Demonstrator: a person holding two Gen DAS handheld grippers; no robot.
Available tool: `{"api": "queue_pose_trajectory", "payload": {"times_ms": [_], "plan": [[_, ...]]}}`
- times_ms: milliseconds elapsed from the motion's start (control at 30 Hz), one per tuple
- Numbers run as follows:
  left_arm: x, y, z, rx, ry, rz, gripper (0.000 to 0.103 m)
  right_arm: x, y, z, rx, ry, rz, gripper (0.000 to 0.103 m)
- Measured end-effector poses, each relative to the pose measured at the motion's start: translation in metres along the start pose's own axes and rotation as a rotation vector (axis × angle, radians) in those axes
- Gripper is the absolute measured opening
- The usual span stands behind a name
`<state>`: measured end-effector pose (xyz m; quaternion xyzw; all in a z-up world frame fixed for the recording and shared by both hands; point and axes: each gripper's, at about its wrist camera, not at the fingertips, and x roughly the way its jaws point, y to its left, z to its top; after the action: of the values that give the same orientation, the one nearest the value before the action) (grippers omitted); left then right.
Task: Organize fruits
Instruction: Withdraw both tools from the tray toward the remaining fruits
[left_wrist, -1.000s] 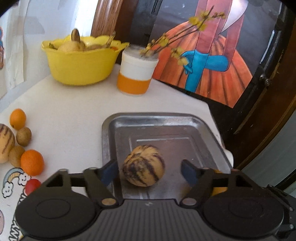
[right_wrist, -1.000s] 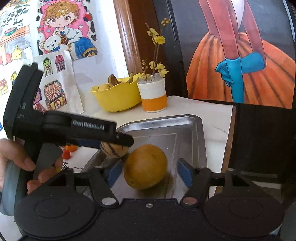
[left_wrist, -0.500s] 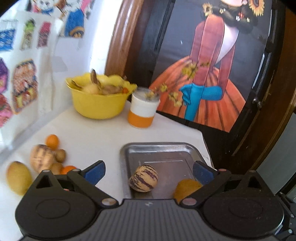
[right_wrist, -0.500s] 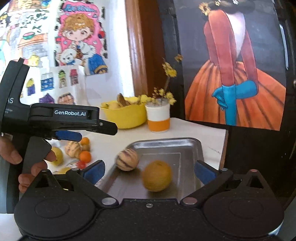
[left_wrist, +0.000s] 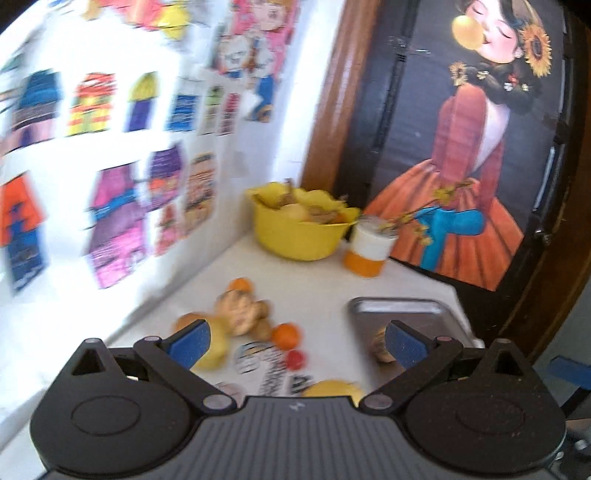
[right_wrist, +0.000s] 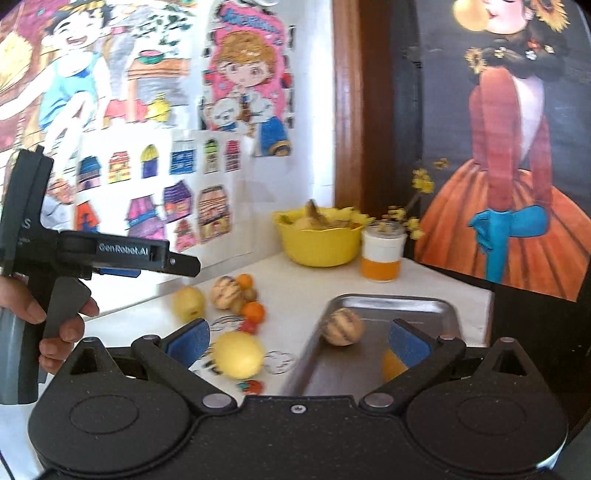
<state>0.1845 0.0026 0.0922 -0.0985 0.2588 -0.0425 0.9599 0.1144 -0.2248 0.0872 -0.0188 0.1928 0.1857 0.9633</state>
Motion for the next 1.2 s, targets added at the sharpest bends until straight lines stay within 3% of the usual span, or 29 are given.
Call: {"api": "queue_pose_trajectory", "payload": {"times_ms": [267, 500, 700, 1200], "plan": [[-0.009, 0.054, -0.024, 0.017, 0.060, 0.084, 0.103, 0.019, 0.044, -0.018, 0.007, 0.090, 0.073, 0.102], [0.004, 0.078, -0.044, 0.040, 0.114, 0.104, 0.103, 0.050, 0.066, -0.037, 0.059, 0.187, 0.095, 0.102], [0.019, 0.082, -0.049, 0.072, 0.114, 0.142, 0.102, 0.080, 0.078, -0.033, 0.042, 0.215, 0.077, 0.102], [0.088, 0.079, -0.030, 0.122, 0.122, 0.124, 0.102, 0.158, 0.064, -0.028, 0.062, 0.221, 0.040, 0.102]]}}
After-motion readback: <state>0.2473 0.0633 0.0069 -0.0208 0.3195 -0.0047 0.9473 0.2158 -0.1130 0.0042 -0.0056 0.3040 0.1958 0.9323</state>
